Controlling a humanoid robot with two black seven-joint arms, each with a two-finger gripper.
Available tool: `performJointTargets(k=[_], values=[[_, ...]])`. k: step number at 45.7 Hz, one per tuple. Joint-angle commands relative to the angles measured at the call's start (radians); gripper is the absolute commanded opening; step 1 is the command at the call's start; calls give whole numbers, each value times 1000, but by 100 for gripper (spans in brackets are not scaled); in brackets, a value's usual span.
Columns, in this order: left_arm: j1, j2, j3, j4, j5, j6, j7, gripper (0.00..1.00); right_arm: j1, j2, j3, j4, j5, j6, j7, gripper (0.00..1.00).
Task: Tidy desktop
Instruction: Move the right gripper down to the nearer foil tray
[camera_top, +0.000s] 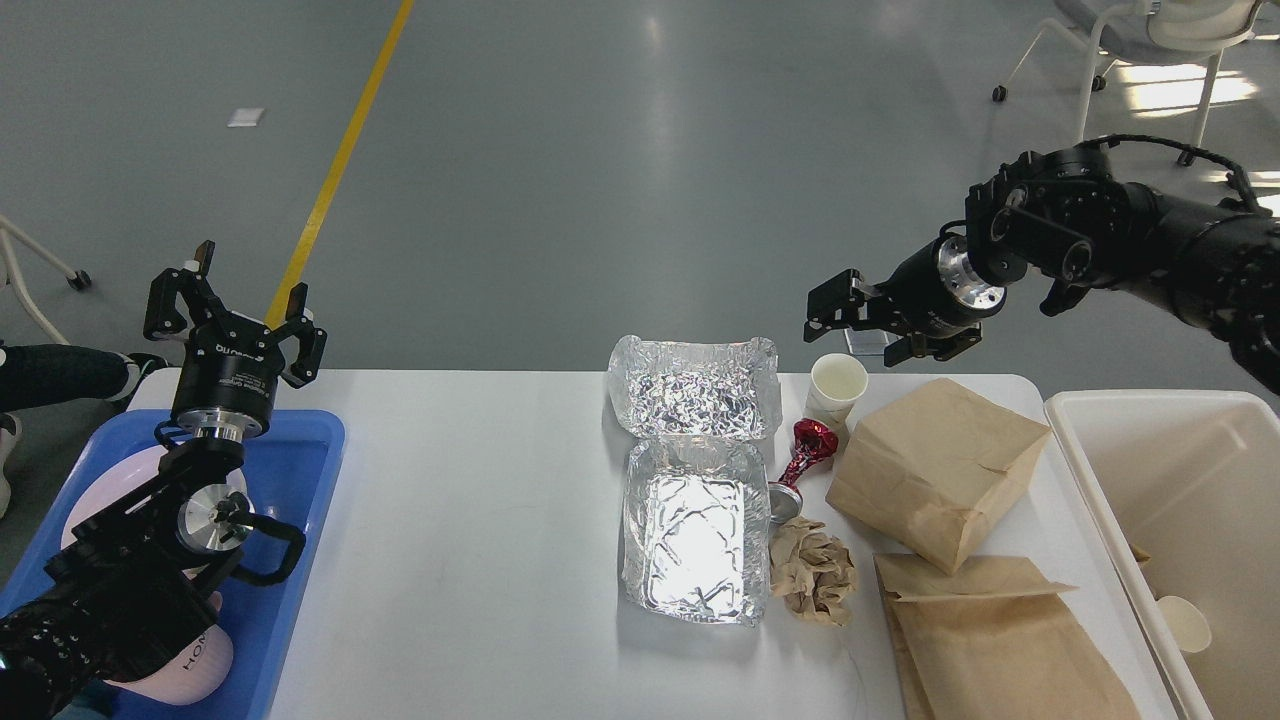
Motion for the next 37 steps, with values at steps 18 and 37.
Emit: performJointTargets(k=[18,37], values=[[0,0,0,0,0,0,-2,97,176,-39,-80,173,10,182,-9,100],[0,0,0,0,0,1,0,97,173,-27,-74,233,8,182,-10,100]])
